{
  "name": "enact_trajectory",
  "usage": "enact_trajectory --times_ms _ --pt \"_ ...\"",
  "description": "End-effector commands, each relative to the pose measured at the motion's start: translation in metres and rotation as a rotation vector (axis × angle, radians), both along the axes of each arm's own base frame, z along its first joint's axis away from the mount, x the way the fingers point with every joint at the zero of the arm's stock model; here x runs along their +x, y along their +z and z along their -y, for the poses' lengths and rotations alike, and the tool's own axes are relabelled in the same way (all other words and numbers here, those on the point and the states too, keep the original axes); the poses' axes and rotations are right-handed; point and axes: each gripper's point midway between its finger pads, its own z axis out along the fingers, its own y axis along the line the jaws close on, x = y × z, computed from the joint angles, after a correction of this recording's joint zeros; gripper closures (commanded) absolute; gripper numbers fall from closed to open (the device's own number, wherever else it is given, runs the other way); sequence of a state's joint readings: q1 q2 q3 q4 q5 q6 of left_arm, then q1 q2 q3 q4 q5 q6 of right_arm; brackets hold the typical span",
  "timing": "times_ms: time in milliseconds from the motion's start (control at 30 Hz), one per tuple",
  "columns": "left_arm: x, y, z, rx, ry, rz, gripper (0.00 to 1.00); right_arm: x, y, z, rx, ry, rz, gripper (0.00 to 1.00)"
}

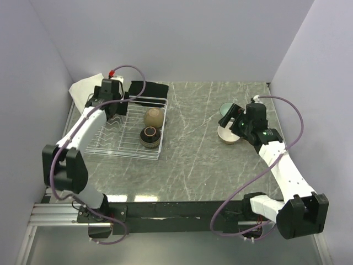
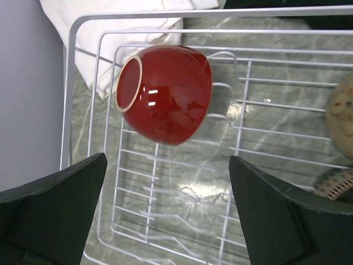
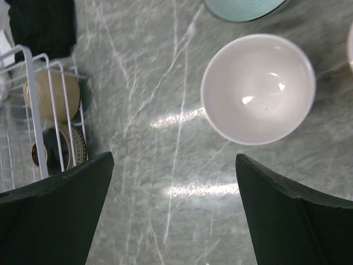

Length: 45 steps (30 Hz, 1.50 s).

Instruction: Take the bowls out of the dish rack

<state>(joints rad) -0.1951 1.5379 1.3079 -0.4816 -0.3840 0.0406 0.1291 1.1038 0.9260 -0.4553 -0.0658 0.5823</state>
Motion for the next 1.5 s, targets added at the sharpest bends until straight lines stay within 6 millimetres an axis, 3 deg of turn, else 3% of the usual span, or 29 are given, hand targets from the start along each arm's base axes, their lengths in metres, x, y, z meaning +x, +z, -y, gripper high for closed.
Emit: enact_trajectory --times_ms 0,33,100,233,467,700,1100,1467 --pt "0.017 0.0 -0.01 0.073 -0.032 -0.056 0.01 0.004 0.017 -0.023 0.024 0.088 0.082 0.0" --pt "0.021 -0.01 -0.012 0.085 -0.035 -0.087 0.01 0.004 0.017 -0.026 0.026 0.097 0.08 0.0" --pt "0.028 -0.007 -0.016 0.104 -0.033 -0.098 0.01 0.003 0.016 -0.033 0.036 0.123 0.082 0.0" --pt "0.04 -0.022 -0.02 0.126 -0.046 -0.146 0.01 0.003 0.013 -0.038 0.045 0.143 0.076 0.0" --pt "0.057 -0.031 -0.018 0.123 -0.041 -0.155 0.01 0.003 0.012 -0.045 0.047 0.173 0.077 0.0" --pt "0.064 -0.05 -0.021 0.152 -0.029 -0.201 0.01 0.004 0.009 -0.046 0.045 0.179 0.07 0.0" --pt "0.069 -0.06 -0.027 0.189 -0.008 -0.226 0.01 0.006 0.001 -0.056 0.07 0.228 0.041 0.0" --pt "0.066 -0.053 -0.031 0.208 0.006 -0.22 0.25 0.006 0.0 -0.057 0.073 0.235 0.038 0.01"
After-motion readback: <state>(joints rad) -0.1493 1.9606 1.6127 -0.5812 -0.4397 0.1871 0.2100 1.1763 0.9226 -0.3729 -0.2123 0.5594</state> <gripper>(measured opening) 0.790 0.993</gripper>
